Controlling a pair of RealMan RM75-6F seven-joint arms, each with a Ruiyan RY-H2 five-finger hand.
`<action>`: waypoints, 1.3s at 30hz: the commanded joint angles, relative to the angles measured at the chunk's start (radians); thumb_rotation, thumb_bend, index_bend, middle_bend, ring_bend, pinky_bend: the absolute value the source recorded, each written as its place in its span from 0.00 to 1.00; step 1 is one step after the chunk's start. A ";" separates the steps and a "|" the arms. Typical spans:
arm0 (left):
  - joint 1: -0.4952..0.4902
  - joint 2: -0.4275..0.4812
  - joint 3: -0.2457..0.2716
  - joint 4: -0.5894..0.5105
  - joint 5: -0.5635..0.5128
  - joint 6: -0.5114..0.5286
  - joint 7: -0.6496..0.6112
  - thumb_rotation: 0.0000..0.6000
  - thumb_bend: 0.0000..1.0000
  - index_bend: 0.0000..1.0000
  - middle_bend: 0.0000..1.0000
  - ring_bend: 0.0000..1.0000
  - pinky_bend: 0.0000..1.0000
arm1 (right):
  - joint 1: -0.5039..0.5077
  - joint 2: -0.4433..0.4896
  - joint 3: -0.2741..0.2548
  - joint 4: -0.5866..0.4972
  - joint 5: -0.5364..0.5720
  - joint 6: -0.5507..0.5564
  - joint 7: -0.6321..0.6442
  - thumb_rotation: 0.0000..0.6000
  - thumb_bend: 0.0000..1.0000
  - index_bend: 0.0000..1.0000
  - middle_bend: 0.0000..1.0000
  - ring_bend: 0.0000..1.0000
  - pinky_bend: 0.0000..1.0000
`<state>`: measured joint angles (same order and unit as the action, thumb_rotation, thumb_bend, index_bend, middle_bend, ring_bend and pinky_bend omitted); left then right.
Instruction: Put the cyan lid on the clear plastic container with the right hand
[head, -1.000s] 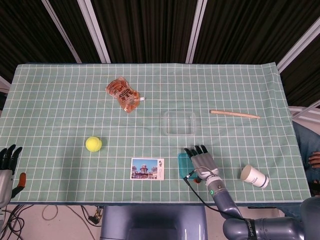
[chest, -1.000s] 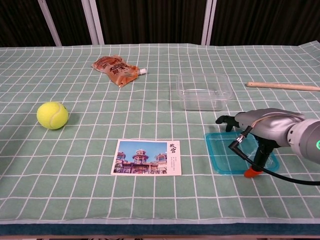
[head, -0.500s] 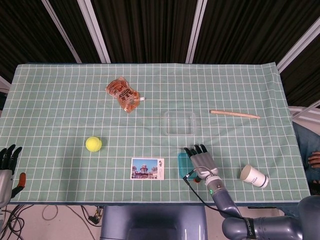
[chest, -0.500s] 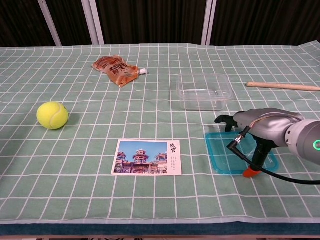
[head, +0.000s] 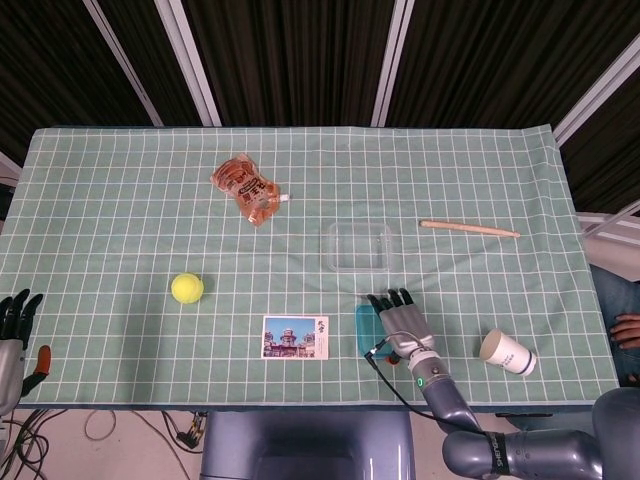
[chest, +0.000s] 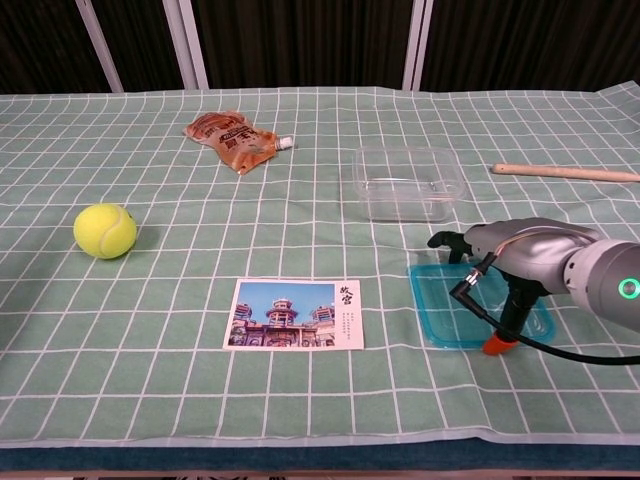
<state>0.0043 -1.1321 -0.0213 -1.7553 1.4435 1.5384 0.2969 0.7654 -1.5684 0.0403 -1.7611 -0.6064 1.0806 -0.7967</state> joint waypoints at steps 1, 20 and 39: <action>0.000 0.000 0.000 0.000 -0.001 0.000 -0.001 1.00 0.50 0.05 0.00 0.00 0.00 | 0.001 -0.001 -0.001 0.008 -0.008 -0.006 0.009 1.00 0.24 0.00 0.39 0.04 0.00; 0.000 0.004 0.000 -0.004 -0.006 -0.004 0.000 1.00 0.50 0.05 0.00 0.00 0.00 | -0.020 0.010 -0.003 0.011 -0.130 0.011 0.084 1.00 0.24 0.00 0.43 0.08 0.00; 0.000 0.004 0.000 -0.004 -0.005 -0.001 -0.003 1.00 0.50 0.05 0.00 0.00 0.00 | -0.012 0.027 0.010 -0.018 -0.126 0.027 0.064 1.00 0.24 0.00 0.45 0.10 0.00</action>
<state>0.0043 -1.1277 -0.0212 -1.7590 1.4383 1.5372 0.2944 0.7535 -1.5429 0.0492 -1.7782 -0.7330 1.1069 -0.7329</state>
